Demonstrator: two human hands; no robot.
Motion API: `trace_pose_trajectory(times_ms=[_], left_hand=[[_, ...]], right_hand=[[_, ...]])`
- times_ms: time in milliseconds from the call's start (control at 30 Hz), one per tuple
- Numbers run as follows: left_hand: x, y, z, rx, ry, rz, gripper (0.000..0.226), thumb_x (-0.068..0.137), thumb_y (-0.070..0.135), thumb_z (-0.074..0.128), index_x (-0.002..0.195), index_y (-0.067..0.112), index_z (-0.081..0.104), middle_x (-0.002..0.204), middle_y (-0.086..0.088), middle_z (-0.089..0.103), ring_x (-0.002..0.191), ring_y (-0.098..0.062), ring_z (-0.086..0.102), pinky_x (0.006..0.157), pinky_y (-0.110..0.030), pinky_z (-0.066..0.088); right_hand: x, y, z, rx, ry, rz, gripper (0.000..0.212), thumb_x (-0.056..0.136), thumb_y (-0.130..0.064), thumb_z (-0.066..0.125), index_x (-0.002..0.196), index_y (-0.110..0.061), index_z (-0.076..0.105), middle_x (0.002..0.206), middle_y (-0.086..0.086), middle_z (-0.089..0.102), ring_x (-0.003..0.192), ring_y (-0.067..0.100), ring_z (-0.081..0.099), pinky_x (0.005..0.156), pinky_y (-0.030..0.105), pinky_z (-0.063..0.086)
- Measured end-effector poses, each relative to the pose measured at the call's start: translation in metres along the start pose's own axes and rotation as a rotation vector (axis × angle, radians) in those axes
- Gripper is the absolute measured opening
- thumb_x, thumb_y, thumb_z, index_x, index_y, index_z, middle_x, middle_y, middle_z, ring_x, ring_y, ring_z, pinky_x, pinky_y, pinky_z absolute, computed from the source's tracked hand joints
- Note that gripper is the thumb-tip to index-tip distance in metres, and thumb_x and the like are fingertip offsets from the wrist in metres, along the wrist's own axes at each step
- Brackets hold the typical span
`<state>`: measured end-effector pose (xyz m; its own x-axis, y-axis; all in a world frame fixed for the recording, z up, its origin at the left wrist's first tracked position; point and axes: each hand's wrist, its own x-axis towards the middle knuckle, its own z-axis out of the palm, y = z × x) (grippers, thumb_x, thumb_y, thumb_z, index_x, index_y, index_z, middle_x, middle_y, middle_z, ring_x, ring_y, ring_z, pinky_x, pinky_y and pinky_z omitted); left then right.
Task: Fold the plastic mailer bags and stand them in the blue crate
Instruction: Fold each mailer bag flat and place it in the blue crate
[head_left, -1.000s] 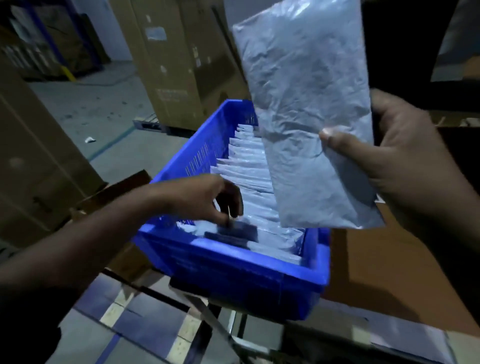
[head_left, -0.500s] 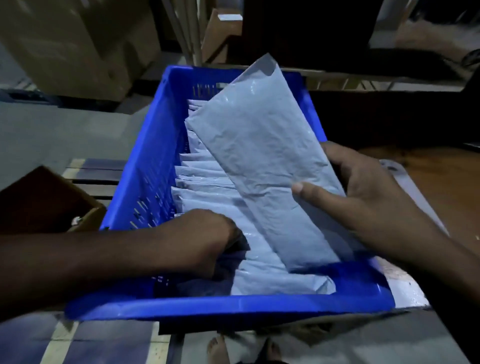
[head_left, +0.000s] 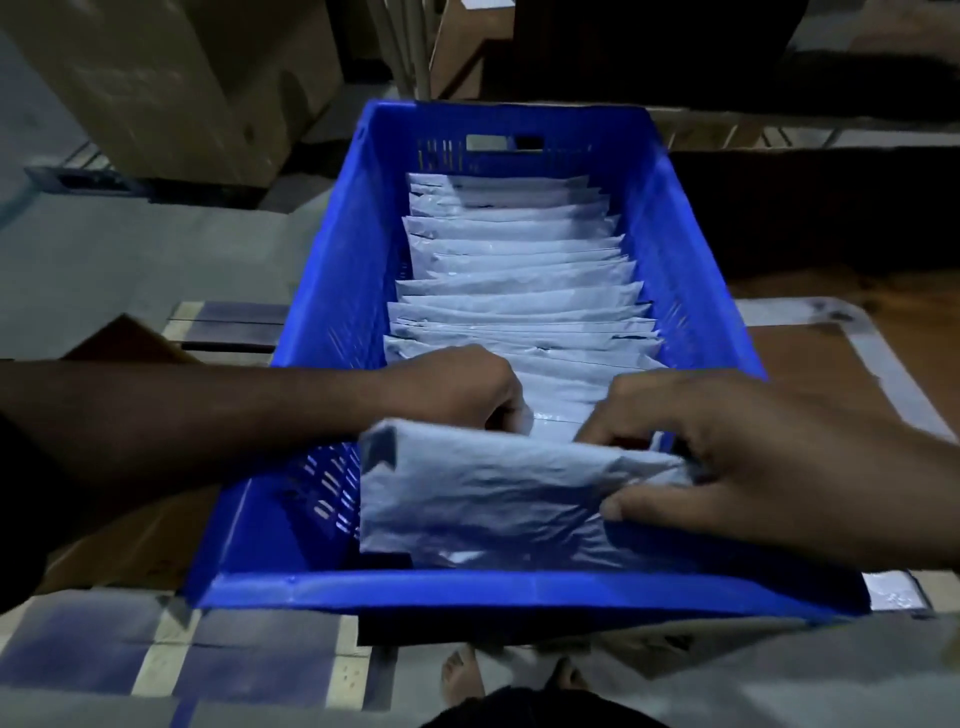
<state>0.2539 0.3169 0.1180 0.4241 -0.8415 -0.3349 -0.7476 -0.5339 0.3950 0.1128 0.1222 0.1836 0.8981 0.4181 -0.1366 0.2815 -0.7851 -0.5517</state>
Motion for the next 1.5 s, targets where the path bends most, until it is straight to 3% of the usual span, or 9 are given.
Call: trace_pose_trajectory(times_ms=[33, 233, 533, 733, 900, 1033, 1133, 1333, 1500], left_hand=[[-0.002, -0.001, -0.004, 0.004, -0.089, 0.012, 0.006, 0.082, 0.019, 0.076, 0.079, 0.023, 0.073, 0.062, 0.018, 0.064, 0.057, 0.003, 0.055, 0.054, -0.015, 0.039], [0.011, 0.003, 0.006, 0.080, 0.037, 0.007, 0.013, 0.075, 0.027, 0.082, 0.081, 0.024, 0.071, 0.061, 0.016, 0.057, 0.057, 0.004, 0.051, 0.058, -0.025, 0.040], [0.006, 0.008, 0.008, 0.091, 0.034, -0.044, 0.015, 0.075, 0.028, 0.080, 0.078, 0.025, 0.066, 0.067, 0.014, 0.060, 0.061, 0.002, 0.051, 0.060, -0.025, 0.043], [0.001, 0.014, 0.010, 0.161, 0.030, -0.018, 0.011, 0.078, 0.031, 0.075, 0.086, 0.027, 0.068, 0.071, 0.015, 0.061, 0.066, -0.005, 0.052, 0.063, -0.026, 0.043], [-0.017, 0.015, 0.000, 0.085, -0.138, -0.041, 0.040, 0.077, 0.058, 0.079, 0.108, 0.035, 0.069, 0.088, 0.015, 0.069, 0.079, -0.006, 0.060, 0.075, -0.031, 0.053], [-0.037, 0.018, -0.013, 0.136, -0.101, -0.052, 0.070, 0.061, 0.077, 0.079, 0.116, 0.037, 0.060, 0.107, 0.021, 0.066, 0.094, -0.002, 0.060, 0.082, -0.026, 0.050], [-0.048, 0.016, -0.013, 0.192, -0.164, -0.089, 0.073, 0.056, 0.073, 0.084, 0.111, 0.037, 0.051, 0.103, 0.019, 0.061, 0.092, -0.005, 0.058, 0.079, -0.028, 0.049], [-0.050, 0.020, 0.014, 0.406, -0.138, -0.076, 0.052, 0.074, 0.068, 0.071, 0.092, 0.033, 0.037, 0.103, 0.008, 0.064, 0.094, -0.018, 0.061, 0.068, -0.031, 0.039], [-0.039, 0.024, 0.015, 0.535, -0.017, -0.056, 0.045, 0.077, 0.050, 0.073, 0.108, 0.025, 0.051, 0.109, -0.001, 0.066, 0.099, -0.027, 0.064, 0.066, -0.033, 0.036]], right_hand=[[0.006, -0.001, 0.007, -0.059, -0.028, 0.007, 0.021, 0.087, -0.041, 0.072, 0.105, -0.043, 0.060, 0.098, -0.017, 0.059, 0.090, -0.002, 0.056, 0.075, 0.019, 0.042], [0.027, -0.005, 0.042, -0.208, -0.154, 0.103, 0.040, 0.076, -0.047, 0.075, 0.085, -0.033, 0.039, 0.079, -0.011, 0.052, 0.074, 0.006, 0.048, 0.065, 0.032, 0.043], [0.017, 0.011, 0.030, -0.330, -0.259, 0.177, 0.034, 0.074, -0.052, 0.075, 0.084, -0.028, 0.054, 0.073, -0.014, 0.054, 0.070, -0.001, 0.048, 0.059, 0.019, 0.036], [0.028, 0.009, 0.047, -0.543, -0.313, 0.177, 0.037, 0.078, -0.040, 0.075, 0.082, -0.022, 0.042, 0.074, -0.004, 0.039, 0.078, 0.023, 0.046, 0.063, 0.035, 0.031], [0.019, 0.010, 0.039, -0.580, -0.290, 0.232, 0.045, 0.076, -0.051, 0.075, 0.085, -0.018, 0.045, 0.078, -0.004, 0.044, 0.079, 0.021, 0.046, 0.056, 0.034, 0.029], [0.016, 0.008, 0.038, -0.499, -0.212, 0.240, 0.062, 0.070, -0.053, 0.079, 0.087, -0.030, 0.025, 0.092, -0.011, 0.035, 0.097, 0.013, 0.049, 0.067, 0.035, 0.039], [0.015, 0.009, 0.040, -0.506, -0.210, 0.228, 0.068, 0.071, -0.054, 0.079, 0.093, -0.032, 0.018, 0.099, -0.013, 0.027, 0.105, 0.011, 0.044, 0.073, 0.036, 0.044], [0.018, 0.014, 0.044, -0.550, -0.271, 0.209, 0.050, 0.075, -0.045, 0.076, 0.086, -0.028, 0.030, 0.088, -0.010, 0.040, 0.091, 0.020, 0.055, 0.067, 0.037, 0.041], [0.021, 0.018, 0.046, -0.621, -0.193, 0.218, 0.037, 0.077, -0.033, 0.070, 0.085, -0.023, 0.035, 0.099, -0.003, 0.058, 0.094, 0.025, 0.061, 0.066, 0.035, 0.038]])
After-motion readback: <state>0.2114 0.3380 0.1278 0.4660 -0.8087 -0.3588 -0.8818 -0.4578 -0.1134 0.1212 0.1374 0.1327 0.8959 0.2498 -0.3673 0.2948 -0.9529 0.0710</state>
